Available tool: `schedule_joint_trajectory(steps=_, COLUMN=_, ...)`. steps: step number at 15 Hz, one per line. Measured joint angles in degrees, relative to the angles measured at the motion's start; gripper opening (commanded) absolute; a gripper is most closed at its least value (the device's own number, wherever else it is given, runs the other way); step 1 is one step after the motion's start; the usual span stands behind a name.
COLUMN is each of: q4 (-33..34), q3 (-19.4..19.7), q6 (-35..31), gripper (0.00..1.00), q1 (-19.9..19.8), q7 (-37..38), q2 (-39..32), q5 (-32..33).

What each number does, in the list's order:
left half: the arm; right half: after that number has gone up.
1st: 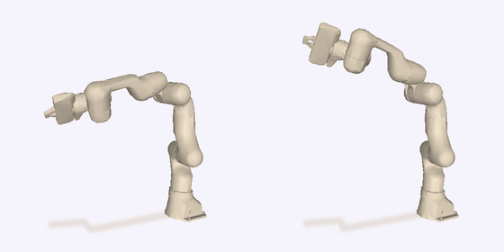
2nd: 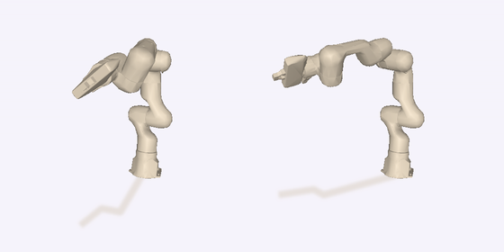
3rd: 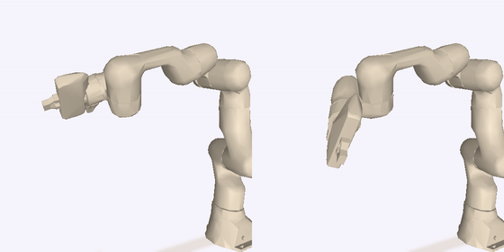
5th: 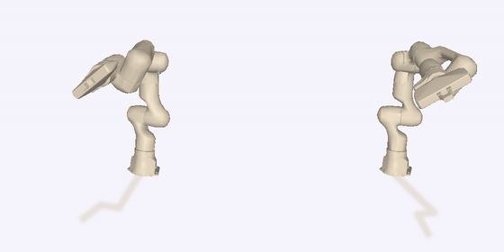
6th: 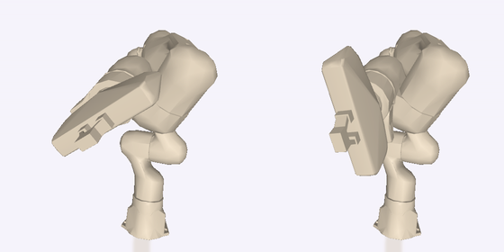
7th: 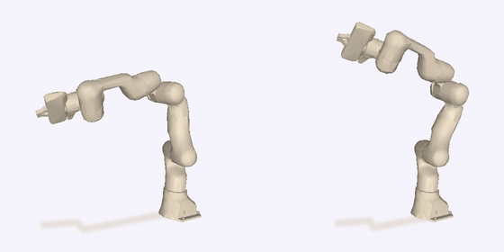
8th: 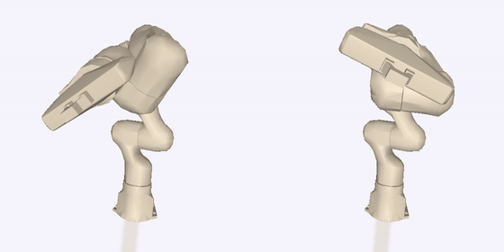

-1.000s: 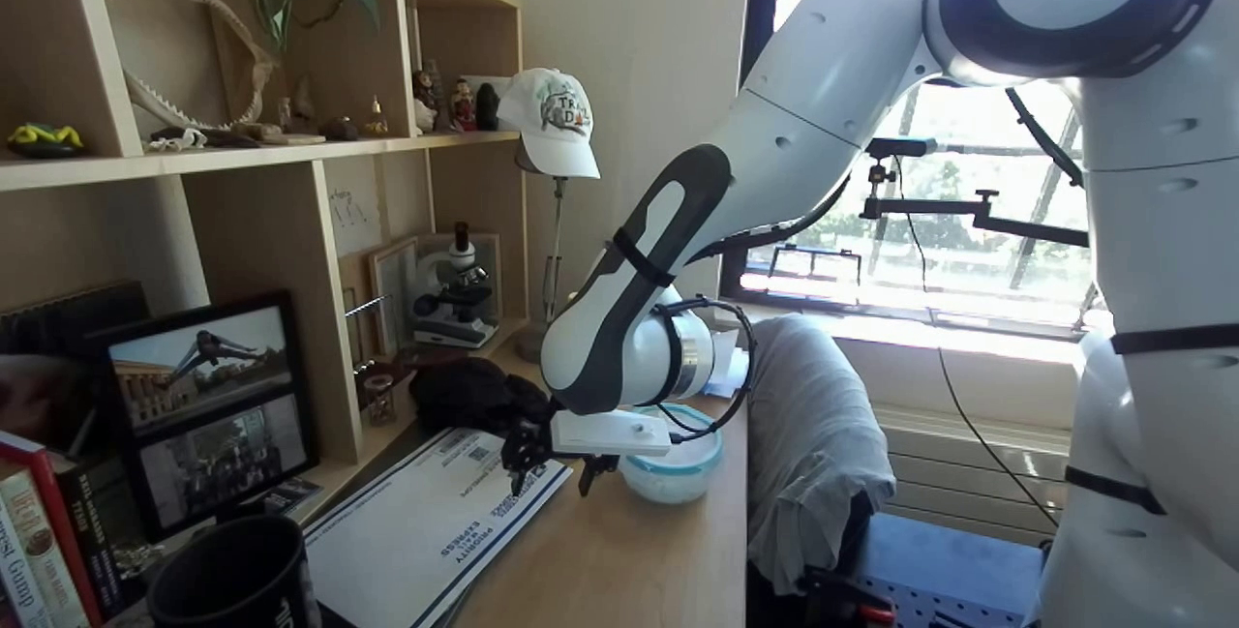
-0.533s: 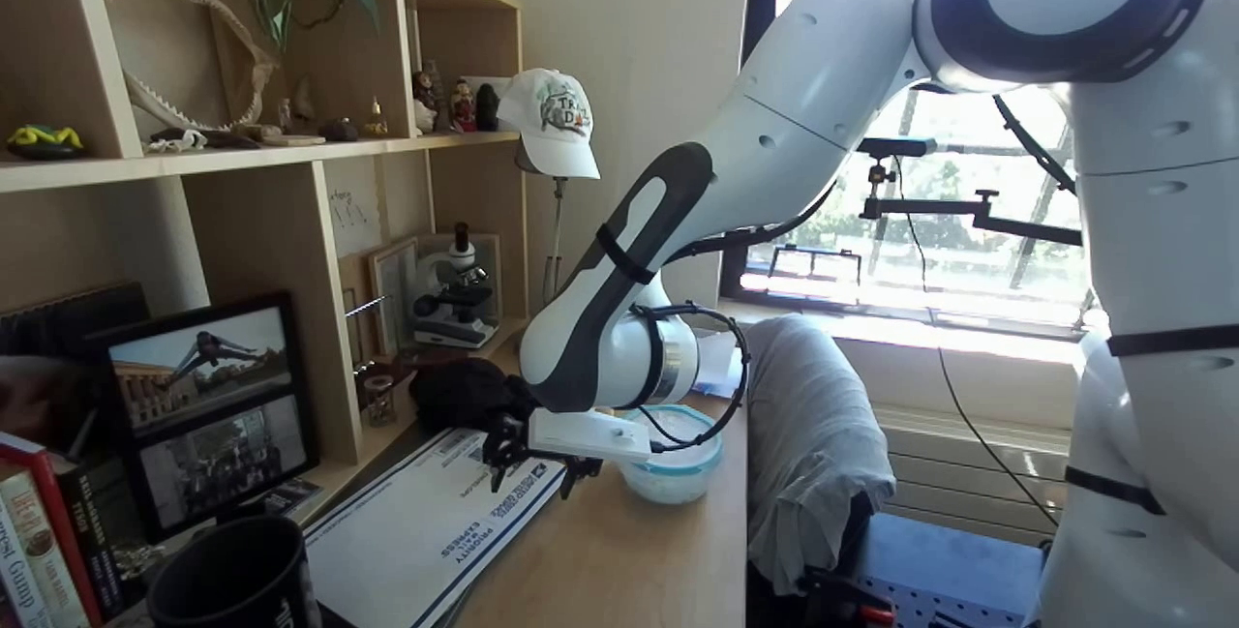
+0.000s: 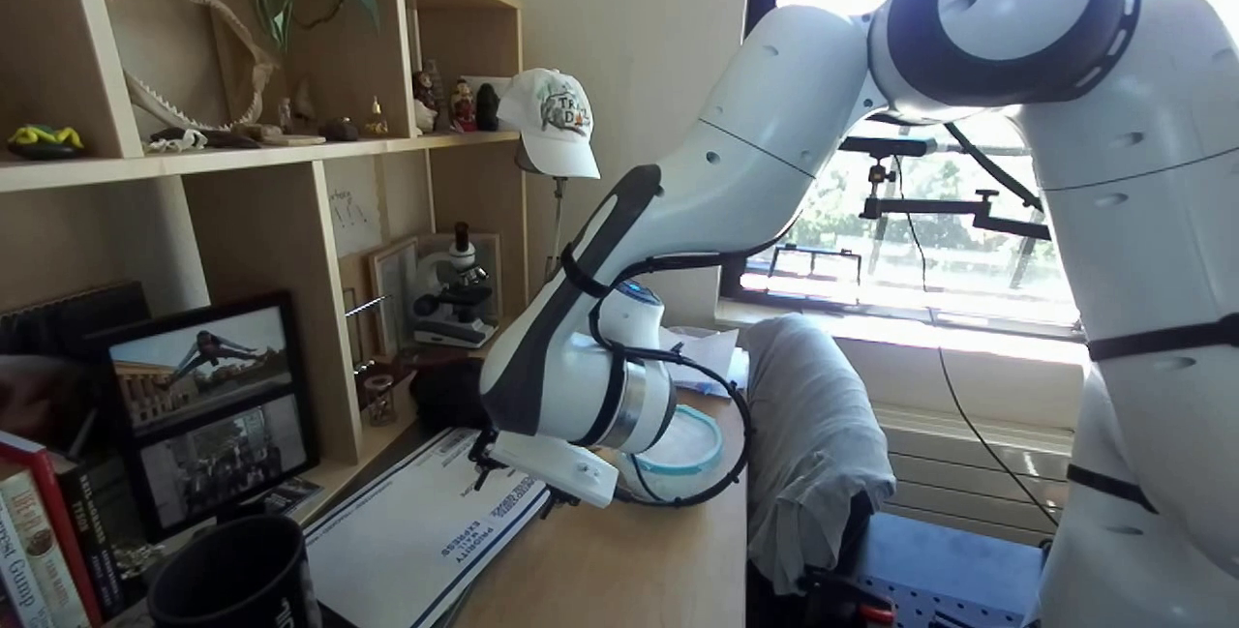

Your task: Move the black mug to the left side of the desk, move the white paper on the laptop to the front of the desk

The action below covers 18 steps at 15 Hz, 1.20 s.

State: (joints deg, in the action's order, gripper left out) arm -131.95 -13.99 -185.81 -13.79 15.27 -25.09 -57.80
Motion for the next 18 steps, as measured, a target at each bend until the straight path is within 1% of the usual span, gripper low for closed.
schedule_joint_trajectory(steps=2, q4=1.3, q3=-4.8, q6=-5.1, gripper=1.00, q1=-3.3, q7=0.3, q2=-1.4, q5=-3.4)
schedule_joint_trajectory(steps=5, q4=2.4, q3=-11.4, q6=-12.3, gripper=1.00, q1=-8.2, q7=3.8, q2=-2.9, q5=-3.8)
schedule_joint_trajectory(steps=6, q4=2.5, q3=-11.3, q6=-12.8, gripper=1.00, q1=-8.2, q7=5.7, q2=-2.8, q5=-3.5)
schedule_joint_trajectory(steps=12, q4=1.9, q3=-3.7, q6=-12.7, gripper=1.00, q1=-3.3, q7=16.2, q2=-1.7, q5=-2.8)
schedule_joint_trajectory(steps=18, q4=0.5, q3=-0.5, q6=-12.6, gripper=1.00, q1=-0.4, q7=25.0, q2=-4.3, q5=-0.6)
